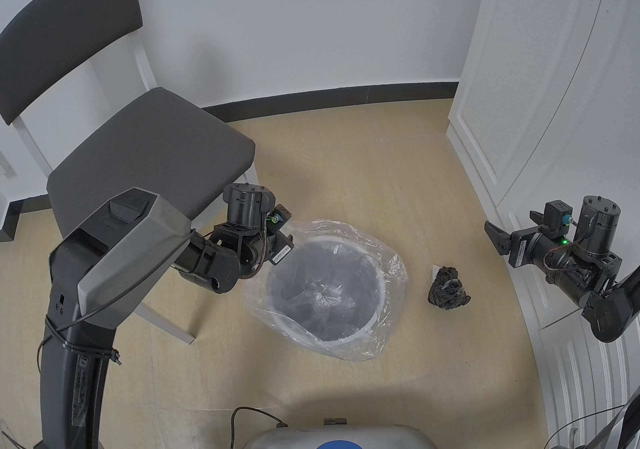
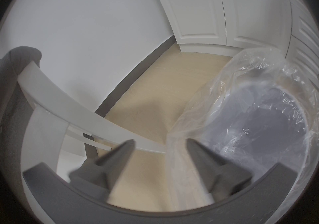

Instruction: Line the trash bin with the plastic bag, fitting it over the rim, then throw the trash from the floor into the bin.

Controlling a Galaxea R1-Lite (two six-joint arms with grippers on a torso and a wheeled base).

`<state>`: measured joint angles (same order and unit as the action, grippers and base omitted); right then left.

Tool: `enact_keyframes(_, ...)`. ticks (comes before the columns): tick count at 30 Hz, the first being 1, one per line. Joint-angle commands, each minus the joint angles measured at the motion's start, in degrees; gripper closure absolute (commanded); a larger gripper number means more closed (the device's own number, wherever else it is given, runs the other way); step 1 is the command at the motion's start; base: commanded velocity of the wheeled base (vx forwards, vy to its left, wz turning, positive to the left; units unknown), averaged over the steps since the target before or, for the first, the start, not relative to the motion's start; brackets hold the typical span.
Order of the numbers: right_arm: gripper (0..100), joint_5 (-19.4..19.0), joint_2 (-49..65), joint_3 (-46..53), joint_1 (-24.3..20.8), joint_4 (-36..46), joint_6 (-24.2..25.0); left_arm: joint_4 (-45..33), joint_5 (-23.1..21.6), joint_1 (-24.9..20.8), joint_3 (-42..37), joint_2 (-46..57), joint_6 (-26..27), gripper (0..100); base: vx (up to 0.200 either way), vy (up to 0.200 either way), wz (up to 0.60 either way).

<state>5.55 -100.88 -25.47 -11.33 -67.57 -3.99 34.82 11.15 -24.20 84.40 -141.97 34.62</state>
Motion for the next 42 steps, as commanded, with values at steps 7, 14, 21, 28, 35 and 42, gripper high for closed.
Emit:
enact_keyframes(7, 0, -4.0, 0.3, 0.5, -0.1, -2.1, 0.4, 3.2, -0.5, -0.8, -13.0, 12.4, -2.0, 0, 0.000, 0.000, 0.00)
enact_keyframes(14, 0, -9.4, 0.2, 5.2, -2.1, -11.8, 0.3, 4.5, -1.1, -3.9, -22.5, 23.4, -5.1, 0, 0.000, 0.000, 0.00)
enact_keyframes(21, 0, -9.0, -1.6, 2.4, -2.8, -12.5, 0.0, 4.0, 3.0, -9.4, -23.5, 27.6, -21.6, 0, 0.000, 0.000, 0.00)
enact_keyframes(28, 0, -2.0, -2.7, 2.1, -3.5, -13.4, -6.3, 4.6, 3.4, -9.6, -26.6, 30.8, -23.6, 0, 0.000, 0.000, 0.00)
enact_keyframes(35, 0, 8.3, -3.0, 2.4, -1.7, -14.5, -13.6, 4.6, 3.4, -10.4, -29.8, 34.3, -25.3, 0, 0.000, 0.000, 0.00)
enact_keyframes(42, 0, 16.2, -3.4, 3.7, -1.4, -15.5, -12.8, 4.6, 3.0, -11.3, -32.2, 37.0, -25.6, 0, 0.000, 0.000, 0.00)
